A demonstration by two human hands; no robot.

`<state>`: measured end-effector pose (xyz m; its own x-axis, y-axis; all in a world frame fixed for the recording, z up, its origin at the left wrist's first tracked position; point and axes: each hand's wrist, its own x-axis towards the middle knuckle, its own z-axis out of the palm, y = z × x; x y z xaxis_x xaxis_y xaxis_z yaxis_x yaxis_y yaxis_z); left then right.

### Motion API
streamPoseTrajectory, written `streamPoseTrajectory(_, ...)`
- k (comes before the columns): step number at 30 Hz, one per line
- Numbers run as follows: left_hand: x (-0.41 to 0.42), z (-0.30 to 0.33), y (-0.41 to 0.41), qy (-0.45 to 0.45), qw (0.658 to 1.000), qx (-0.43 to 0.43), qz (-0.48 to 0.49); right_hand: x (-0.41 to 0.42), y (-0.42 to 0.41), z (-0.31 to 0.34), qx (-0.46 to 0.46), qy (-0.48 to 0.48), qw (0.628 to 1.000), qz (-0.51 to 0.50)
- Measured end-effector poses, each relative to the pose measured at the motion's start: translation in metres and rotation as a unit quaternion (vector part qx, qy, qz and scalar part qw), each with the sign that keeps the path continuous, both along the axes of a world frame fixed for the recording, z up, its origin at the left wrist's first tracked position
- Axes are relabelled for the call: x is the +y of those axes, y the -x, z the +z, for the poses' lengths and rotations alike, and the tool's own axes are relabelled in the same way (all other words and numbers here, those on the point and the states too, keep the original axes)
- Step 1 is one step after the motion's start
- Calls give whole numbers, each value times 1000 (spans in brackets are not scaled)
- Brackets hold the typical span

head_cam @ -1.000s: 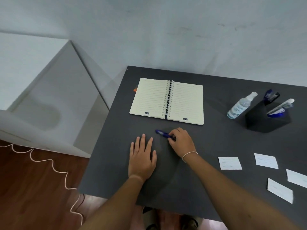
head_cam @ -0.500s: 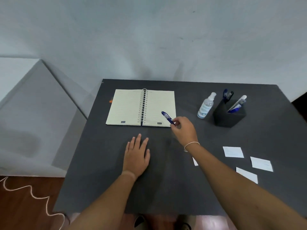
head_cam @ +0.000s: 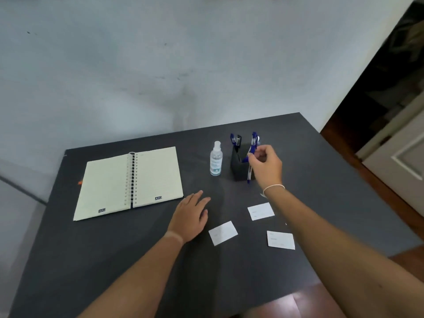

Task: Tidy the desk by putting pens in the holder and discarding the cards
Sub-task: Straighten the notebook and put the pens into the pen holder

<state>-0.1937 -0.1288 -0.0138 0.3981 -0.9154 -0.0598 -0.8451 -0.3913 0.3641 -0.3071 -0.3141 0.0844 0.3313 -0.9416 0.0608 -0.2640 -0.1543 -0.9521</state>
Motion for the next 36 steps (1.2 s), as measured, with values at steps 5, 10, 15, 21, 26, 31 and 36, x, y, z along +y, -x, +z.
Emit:
streamPoseTrajectory(5, -28, -11, 0, -16, 999, -28, -41, -25, 5, 0, -34, -8, 999, -15)
streamPoseTrajectory(10, -37, -29, -5, -43, 996, -55, -49, -44, -5, -2, -68, -10, 997, -29)
streamPoseTrajectory(15, -32, -45, -4, -17, 998, -51, -35, -56, -17, 6, -121, -6, 992, -45)
streamPoseTrajectory(21, -33, -45, -5, 3, 999, -38, -27, -70, -30, 7, -126, 1, 990, -63)
streamPoseTrajectory(26, -33, -47, -6, 4, 999, -34, -23, -70, -32, -10, -42, 15, 999, 1)
streamPoseTrajectory(31, -33, -48, -6, -1, 999, -36, -23, -68, -29, -24, 35, 33, 998, 46)
streamPoseTrajectory(36, -33, -47, -6, 0, 999, -40, -23, -65, -30, -29, 51, 26, 997, 57)
